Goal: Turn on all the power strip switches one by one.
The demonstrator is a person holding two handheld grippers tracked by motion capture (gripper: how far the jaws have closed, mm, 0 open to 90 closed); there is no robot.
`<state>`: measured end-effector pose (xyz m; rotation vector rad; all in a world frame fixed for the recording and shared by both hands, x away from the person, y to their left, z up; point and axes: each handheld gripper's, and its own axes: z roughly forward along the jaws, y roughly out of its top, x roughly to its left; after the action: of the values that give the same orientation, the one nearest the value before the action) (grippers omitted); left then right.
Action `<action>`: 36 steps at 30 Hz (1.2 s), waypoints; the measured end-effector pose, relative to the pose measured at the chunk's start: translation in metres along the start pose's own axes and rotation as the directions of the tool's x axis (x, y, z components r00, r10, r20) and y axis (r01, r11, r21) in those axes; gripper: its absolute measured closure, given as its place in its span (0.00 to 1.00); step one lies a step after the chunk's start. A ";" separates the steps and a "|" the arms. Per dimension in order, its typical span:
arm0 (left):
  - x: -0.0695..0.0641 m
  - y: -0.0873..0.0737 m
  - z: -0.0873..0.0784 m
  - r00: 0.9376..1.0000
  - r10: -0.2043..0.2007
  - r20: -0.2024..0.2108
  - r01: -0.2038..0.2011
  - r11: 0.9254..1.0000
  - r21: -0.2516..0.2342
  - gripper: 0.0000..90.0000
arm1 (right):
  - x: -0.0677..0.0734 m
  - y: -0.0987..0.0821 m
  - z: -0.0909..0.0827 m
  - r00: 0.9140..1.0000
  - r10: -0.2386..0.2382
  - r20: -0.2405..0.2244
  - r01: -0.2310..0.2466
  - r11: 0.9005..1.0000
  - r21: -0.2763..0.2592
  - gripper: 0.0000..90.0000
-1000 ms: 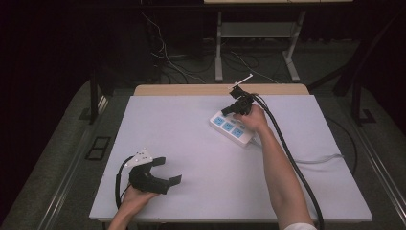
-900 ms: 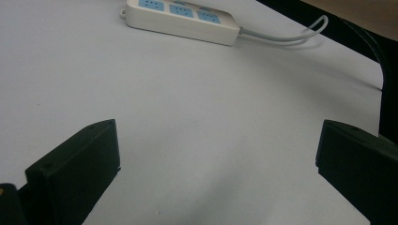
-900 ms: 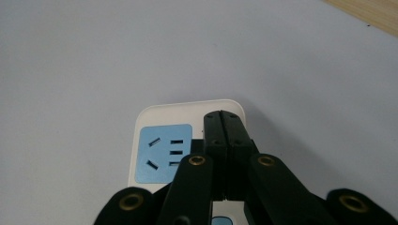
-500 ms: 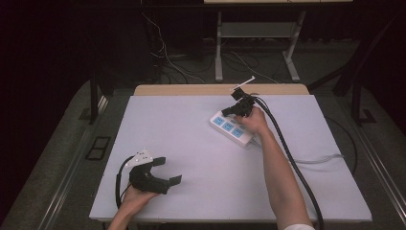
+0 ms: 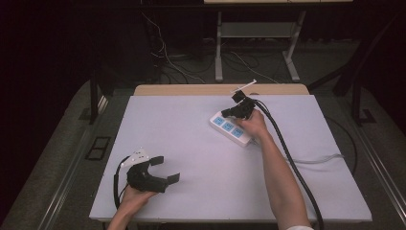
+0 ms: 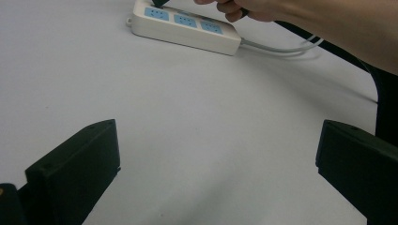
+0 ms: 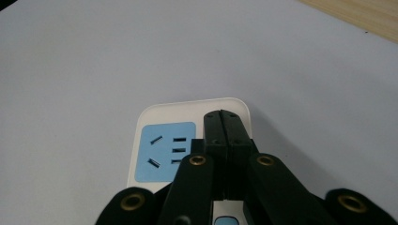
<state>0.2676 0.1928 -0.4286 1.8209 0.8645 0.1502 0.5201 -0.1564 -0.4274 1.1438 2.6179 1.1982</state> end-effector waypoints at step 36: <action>-0.007 0.001 0.007 1.000 0.025 0.010 -0.025 0.999 0.025 0.00 | 0.037 0.002 -0.062 0.998 -0.068 0.010 0.068 0.996 -0.053 0.88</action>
<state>0.2663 0.1829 -0.4290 1.8550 0.8405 0.1471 0.4741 -0.1713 -0.3735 1.0395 2.5797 1.2392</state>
